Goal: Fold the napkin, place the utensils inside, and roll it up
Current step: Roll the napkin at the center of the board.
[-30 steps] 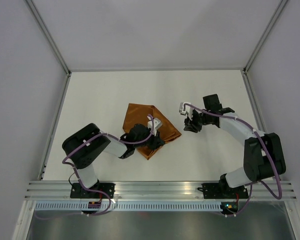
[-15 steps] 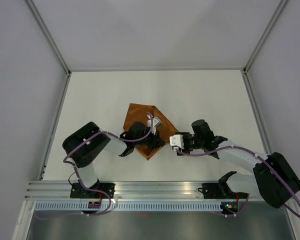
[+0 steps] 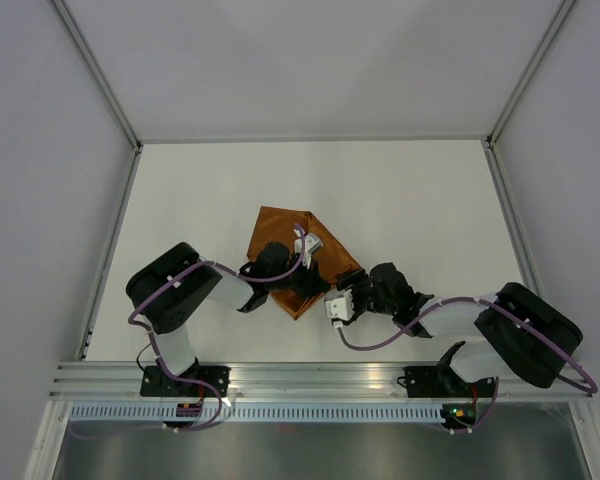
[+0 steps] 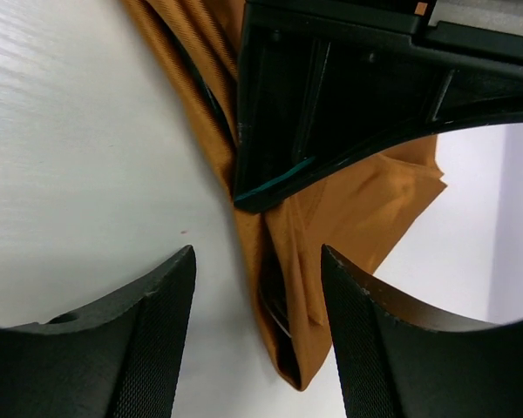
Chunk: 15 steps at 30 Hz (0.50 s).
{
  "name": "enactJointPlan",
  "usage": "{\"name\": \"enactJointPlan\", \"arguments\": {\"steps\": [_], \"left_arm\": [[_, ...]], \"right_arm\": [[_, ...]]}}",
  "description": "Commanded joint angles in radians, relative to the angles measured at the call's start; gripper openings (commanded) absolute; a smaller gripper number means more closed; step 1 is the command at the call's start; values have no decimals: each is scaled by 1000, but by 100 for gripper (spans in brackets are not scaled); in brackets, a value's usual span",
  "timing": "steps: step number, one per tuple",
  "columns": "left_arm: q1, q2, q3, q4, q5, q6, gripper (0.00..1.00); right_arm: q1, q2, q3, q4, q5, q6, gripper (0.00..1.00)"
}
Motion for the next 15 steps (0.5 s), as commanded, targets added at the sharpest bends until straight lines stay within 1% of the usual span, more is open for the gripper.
{"name": "enactJointPlan", "arguments": {"steps": [1,6,10,15], "left_arm": [[7,56,-35,-146,20,-10,2],[22,56,-41,-133,40,-12,2],[33,53,-46,-127,57,-10,2],[41,57,-49,-120,71,-9,2]], "right_arm": [[20,53,-24,209,62,-62,66],[29,104,-32,237,69,-99,64],[35,120,-32,225,66,-118,56],[41,176,-33,252,72,-145,52]]}}
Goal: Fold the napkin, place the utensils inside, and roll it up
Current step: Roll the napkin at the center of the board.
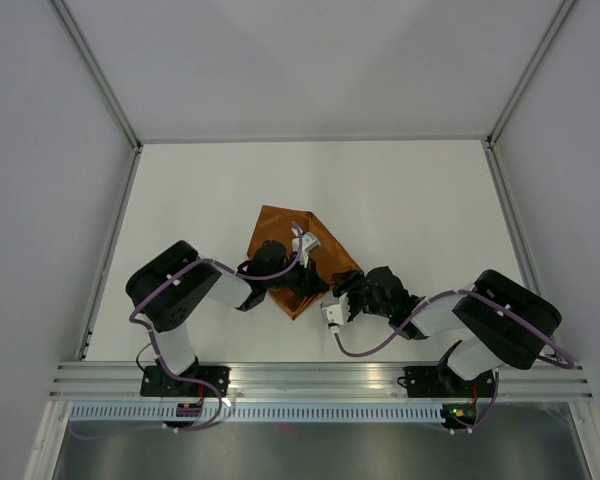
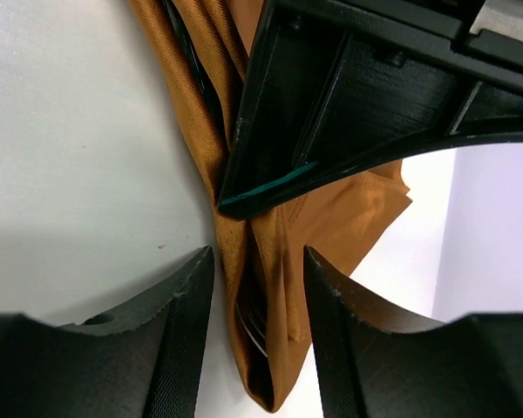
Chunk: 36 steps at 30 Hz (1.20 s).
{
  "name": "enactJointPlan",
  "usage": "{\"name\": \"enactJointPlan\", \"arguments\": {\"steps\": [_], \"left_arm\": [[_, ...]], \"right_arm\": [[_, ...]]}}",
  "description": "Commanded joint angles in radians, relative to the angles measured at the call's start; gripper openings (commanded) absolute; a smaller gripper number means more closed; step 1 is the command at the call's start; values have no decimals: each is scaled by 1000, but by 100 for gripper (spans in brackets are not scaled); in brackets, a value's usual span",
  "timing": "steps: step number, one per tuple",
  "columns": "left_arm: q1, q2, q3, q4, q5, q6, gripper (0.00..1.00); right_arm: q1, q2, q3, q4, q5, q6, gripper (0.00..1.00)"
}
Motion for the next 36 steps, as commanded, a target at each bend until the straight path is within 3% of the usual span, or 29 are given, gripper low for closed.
{"name": "enactJointPlan", "arguments": {"steps": [1,12,28,34,36], "left_arm": [[10,51,-42,-130,7,-2,2],[21,57,-46,-117,33,0,2],[37,54,-52,-96,70,-3,2],[40,36,-56,-87,62,-9,2],[43,19,-65,-77,53,-19,9]], "right_arm": [[6,49,-14,35,-7,-33,52],[27,95,-8,62,19,-76,38],[47,103,29,-5,39,-76,1],[47,72,49,-92,31,-65,1],[47,61,60,-125,28,-61,0]]}}
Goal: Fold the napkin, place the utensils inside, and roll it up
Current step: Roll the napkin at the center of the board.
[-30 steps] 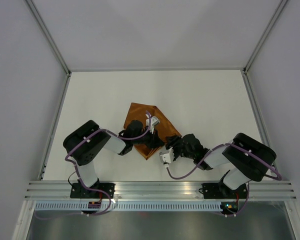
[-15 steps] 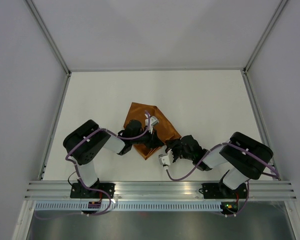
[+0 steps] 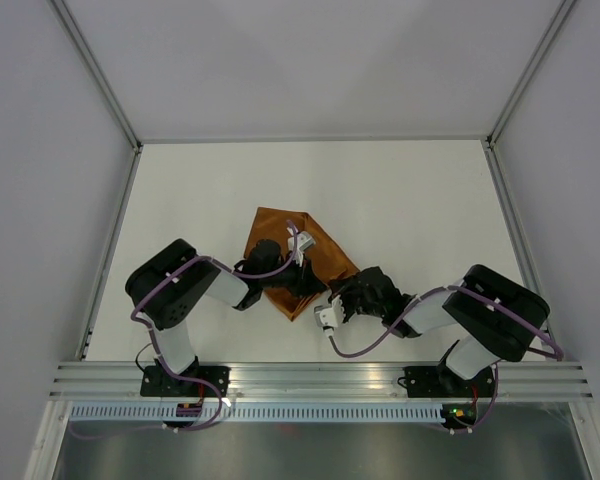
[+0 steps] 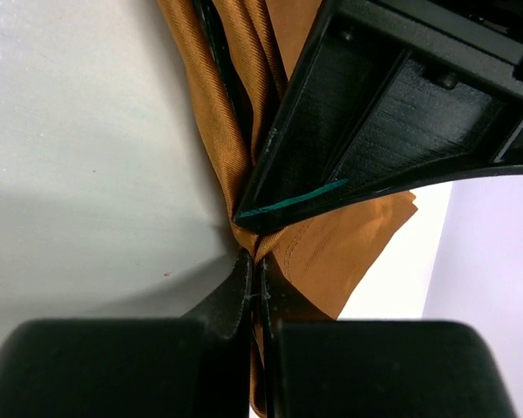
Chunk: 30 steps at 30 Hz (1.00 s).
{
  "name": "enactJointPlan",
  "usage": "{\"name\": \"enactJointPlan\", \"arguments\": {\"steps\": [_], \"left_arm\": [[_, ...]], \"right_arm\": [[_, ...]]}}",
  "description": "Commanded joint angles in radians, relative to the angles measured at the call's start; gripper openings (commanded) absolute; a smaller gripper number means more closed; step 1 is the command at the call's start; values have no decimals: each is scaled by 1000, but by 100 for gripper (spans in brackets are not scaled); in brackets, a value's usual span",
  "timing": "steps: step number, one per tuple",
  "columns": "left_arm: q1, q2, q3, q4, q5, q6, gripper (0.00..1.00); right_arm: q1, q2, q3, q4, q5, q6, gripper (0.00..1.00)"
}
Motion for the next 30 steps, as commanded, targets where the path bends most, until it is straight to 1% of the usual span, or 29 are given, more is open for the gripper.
{"name": "enactJointPlan", "arguments": {"steps": [1,2,4,7,9,10,16,18,21,22,24,27,29,30], "left_arm": [[5,1,-54,-105,-26,-4,13],[5,-15,-56,-105,-26,-8,15],[7,-28,-57,-113,-35,-8,23],[8,-62,-66,-114,-64,-9,37],[11,-84,-69,-114,-70,-12,40],[10,-85,-71,-113,-73,-15,46],[10,-111,-75,-99,-104,-26,55],[11,-133,-97,-77,-124,-37,56],[15,-160,-131,-41,-203,-61,59],[16,-182,-140,-36,-258,-73,60],[15,-205,-172,-8,-318,-90,63],[15,-275,-227,19,-472,-116,64],[15,-344,-272,25,-521,-132,65],[16,-369,-289,29,-597,-145,65]], "right_arm": [[6,-16,24,-135,-21,9,0],[6,-21,28,-150,-22,9,1],[6,-32,42,-193,-25,13,0],[6,-47,67,-256,-27,24,0],[6,-56,85,-297,-29,27,0],[6,-59,91,-310,-29,30,0],[6,-67,125,-395,-18,27,1],[6,-73,128,-411,-16,29,0],[6,-79,136,-437,-19,38,0],[6,-79,139,-443,-16,38,1],[6,-75,148,-454,-16,42,1],[6,-75,168,-492,-19,50,1],[6,-70,194,-518,-22,53,0],[6,-69,206,-556,-24,59,0]]}}
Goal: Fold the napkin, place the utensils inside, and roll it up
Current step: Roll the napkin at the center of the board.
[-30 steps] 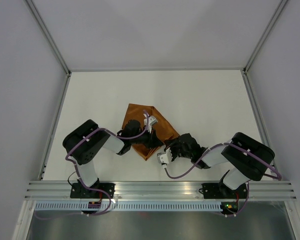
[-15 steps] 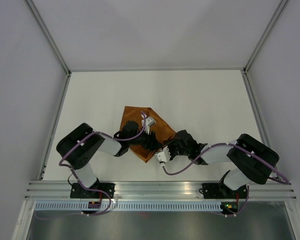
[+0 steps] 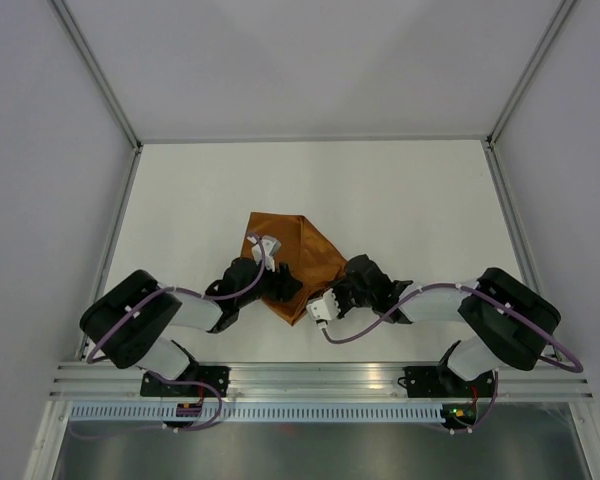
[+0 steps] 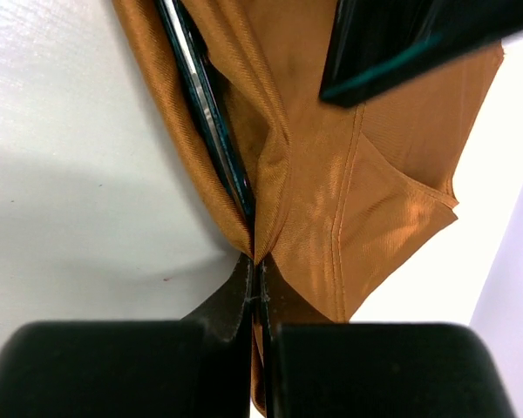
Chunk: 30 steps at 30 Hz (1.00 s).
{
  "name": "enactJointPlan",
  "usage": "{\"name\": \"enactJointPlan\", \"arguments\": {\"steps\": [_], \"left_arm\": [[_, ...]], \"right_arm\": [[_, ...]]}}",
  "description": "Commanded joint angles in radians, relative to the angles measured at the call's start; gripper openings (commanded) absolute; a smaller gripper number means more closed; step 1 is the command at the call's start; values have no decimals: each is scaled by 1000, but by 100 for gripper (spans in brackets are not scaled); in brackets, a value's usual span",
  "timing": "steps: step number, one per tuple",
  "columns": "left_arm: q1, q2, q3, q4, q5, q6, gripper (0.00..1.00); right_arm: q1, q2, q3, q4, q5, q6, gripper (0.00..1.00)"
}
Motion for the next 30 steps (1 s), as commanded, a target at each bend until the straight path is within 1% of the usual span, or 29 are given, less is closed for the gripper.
{"name": "enactJointPlan", "arguments": {"steps": [1,3,5,6,8,9,11,12,16,17,18,20,23,24,26,27,29,30], "left_arm": [[7,-108,-67,43,-245,-65,65],[7,-186,-122,49,-315,-74,65],[6,-237,-174,58,-344,-85,65],[4,-281,-186,57,-354,-85,65],[0,-318,-209,47,-357,-74,64],[-5,-350,-214,43,-355,-63,64],[-17,-378,-219,21,-358,-39,63],[-22,-404,-223,20,-371,-31,63],[-28,-477,-266,41,-400,-34,61],[-31,-491,-275,41,-401,-33,60],[-33,-507,-278,38,-397,-20,58],[-40,-545,-280,27,-394,-5,56],[-51,-574,-275,-8,-378,29,51],[-53,-577,-277,-6,-368,36,47],[-60,-582,-285,4,-368,38,42],[-62,-579,-288,23,-372,38,36],[-65,-577,-298,36,-368,40,32],[-66,-579,-301,46,-368,37,26]], "right_arm": [[0,6,66,-170,-12,34,0],[0,18,101,-244,-17,46,1],[0,31,150,-292,-20,49,0],[0,37,164,-340,-21,51,0],[0,52,212,-382,-21,55,0],[0,61,233,-436,-23,57,1],[-1,93,302,-493,-26,74,0],[-1,106,327,-554,-32,77,0],[0,160,454,-681,-38,95,0],[-1,190,479,-742,-37,101,0],[-3,209,506,-776,-38,106,0],[-13,262,591,-850,-46,110,0],[-36,334,704,-1031,-57,127,1],[-49,354,733,-1066,-60,132,1],[-67,402,813,-1163,-72,140,0],[-76,417,836,-1192,-80,141,0],[-104,466,908,-1272,-96,146,1],[-115,483,933,-1301,-104,147,0]]}}
